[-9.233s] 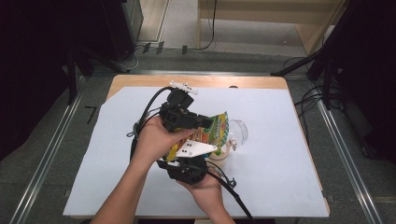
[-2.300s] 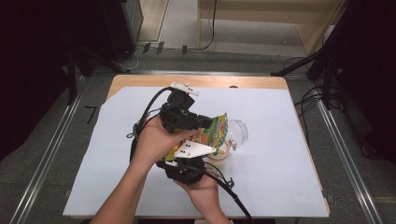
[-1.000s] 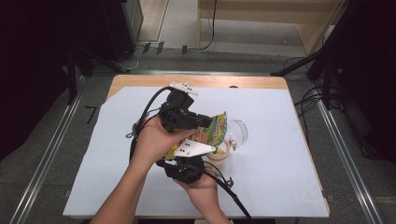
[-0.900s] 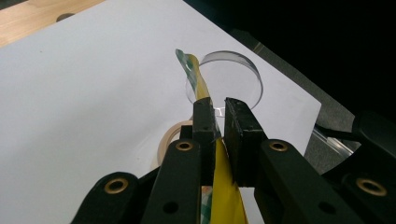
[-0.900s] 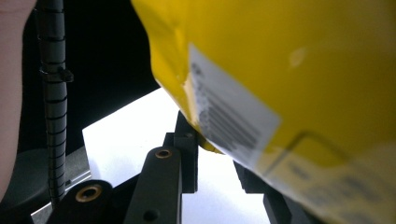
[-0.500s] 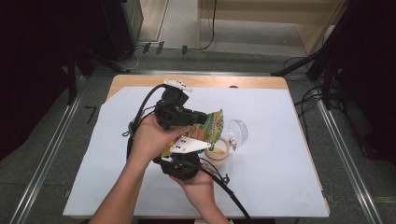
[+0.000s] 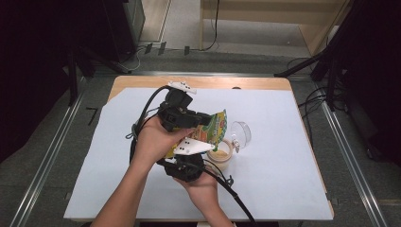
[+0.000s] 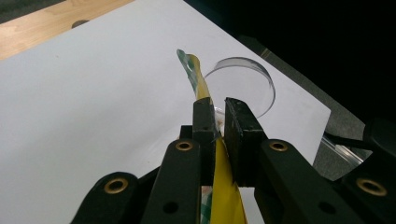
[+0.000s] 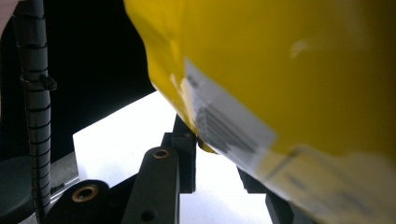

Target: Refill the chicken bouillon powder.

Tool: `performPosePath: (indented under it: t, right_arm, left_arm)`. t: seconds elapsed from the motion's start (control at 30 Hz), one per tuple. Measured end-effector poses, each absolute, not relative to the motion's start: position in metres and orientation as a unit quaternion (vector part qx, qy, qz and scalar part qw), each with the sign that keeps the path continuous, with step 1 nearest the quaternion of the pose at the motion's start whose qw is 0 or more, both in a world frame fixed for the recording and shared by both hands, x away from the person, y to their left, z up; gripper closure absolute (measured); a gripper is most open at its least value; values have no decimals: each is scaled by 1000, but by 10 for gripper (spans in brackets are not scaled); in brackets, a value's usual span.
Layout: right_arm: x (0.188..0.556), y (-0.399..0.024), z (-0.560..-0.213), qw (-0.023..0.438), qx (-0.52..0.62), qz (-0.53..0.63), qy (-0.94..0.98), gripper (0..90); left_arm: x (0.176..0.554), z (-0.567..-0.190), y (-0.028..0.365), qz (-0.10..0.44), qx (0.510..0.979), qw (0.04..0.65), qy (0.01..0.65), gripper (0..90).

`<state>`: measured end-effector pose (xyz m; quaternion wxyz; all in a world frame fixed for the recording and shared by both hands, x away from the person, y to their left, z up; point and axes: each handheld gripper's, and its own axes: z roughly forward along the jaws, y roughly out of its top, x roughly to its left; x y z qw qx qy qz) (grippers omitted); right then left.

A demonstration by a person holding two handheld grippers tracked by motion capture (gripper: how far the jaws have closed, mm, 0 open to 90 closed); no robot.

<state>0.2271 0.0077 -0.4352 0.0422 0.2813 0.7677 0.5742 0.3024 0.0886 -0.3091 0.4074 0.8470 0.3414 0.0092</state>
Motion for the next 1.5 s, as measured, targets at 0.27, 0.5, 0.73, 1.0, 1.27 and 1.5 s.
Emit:
performPosePath:
  t: [0.27, 0.5, 0.73, 1.0, 1.27, 1.5]
  right_arm:
    - [228, 7, -436, 46, 282, 572, 769, 727]
    - [228, 6, -435, 45, 283, 572, 768, 726]
    - [227, 5, -435, 46, 284, 573, 768, 725]
    - [226, 3, -434, 49, 285, 573, 767, 724]
    - [225, 1, -433, 49, 291, 568, 768, 724]
    - [224, 1, -432, 50, 290, 567, 769, 723]
  left_arm:
    - [304, -310, 89, 8, 845, 412, 342, 832]
    - [304, -310, 88, 8, 845, 412, 340, 831]
    - [304, -310, 87, 6, 845, 412, 341, 833]
    - [305, -309, 85, 4, 847, 411, 338, 832]
    - [309, -311, 84, -1, 847, 410, 339, 832]
    - [310, -311, 84, -3, 846, 408, 342, 832]
